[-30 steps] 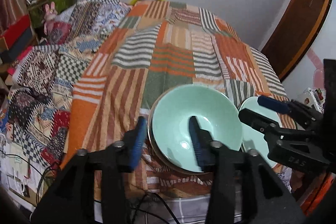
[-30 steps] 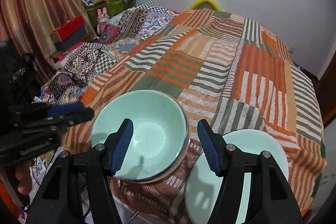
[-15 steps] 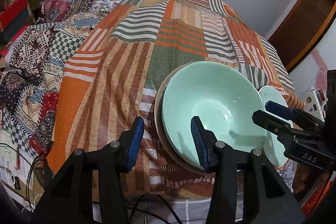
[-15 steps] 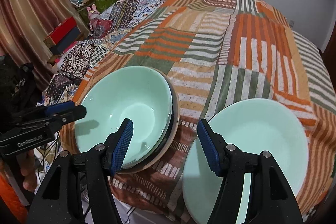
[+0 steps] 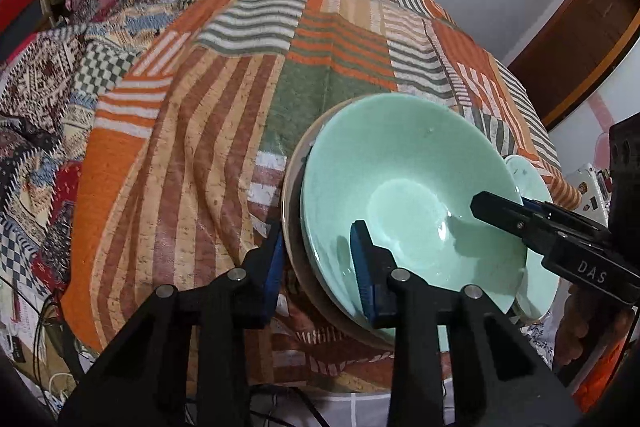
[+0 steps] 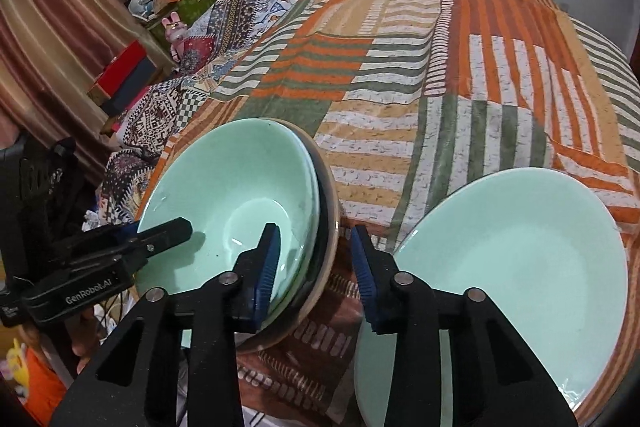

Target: Organize plates and bowls

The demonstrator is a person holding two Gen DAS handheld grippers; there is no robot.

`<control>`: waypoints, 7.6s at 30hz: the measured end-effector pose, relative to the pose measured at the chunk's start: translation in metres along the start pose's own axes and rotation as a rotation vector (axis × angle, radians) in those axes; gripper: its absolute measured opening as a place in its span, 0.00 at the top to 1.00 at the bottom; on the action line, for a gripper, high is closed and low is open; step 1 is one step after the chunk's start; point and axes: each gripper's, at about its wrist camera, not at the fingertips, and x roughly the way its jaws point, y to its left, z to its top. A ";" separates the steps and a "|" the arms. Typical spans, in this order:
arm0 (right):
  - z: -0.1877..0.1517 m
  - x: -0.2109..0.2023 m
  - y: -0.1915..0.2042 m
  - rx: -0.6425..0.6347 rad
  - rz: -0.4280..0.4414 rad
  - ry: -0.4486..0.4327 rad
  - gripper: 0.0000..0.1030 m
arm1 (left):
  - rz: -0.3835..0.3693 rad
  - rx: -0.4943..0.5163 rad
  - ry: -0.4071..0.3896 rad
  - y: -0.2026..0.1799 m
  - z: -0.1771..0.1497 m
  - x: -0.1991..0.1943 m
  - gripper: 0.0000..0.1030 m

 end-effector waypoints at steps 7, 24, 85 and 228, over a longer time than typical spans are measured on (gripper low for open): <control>0.000 0.005 0.003 0.003 -0.002 0.021 0.70 | 0.008 0.003 0.026 -0.002 0.000 0.005 0.69; -0.002 0.001 0.008 -0.021 -0.047 0.023 0.70 | 0.086 0.046 0.005 -0.018 -0.001 -0.012 0.69; -0.044 -0.154 -0.079 0.153 -0.142 -0.253 0.70 | -0.053 0.323 -0.083 -0.201 -0.005 -0.054 0.68; -0.071 -0.300 -0.008 -0.044 -0.220 -0.787 0.01 | -0.103 0.405 -0.712 -0.224 -0.046 -0.242 0.01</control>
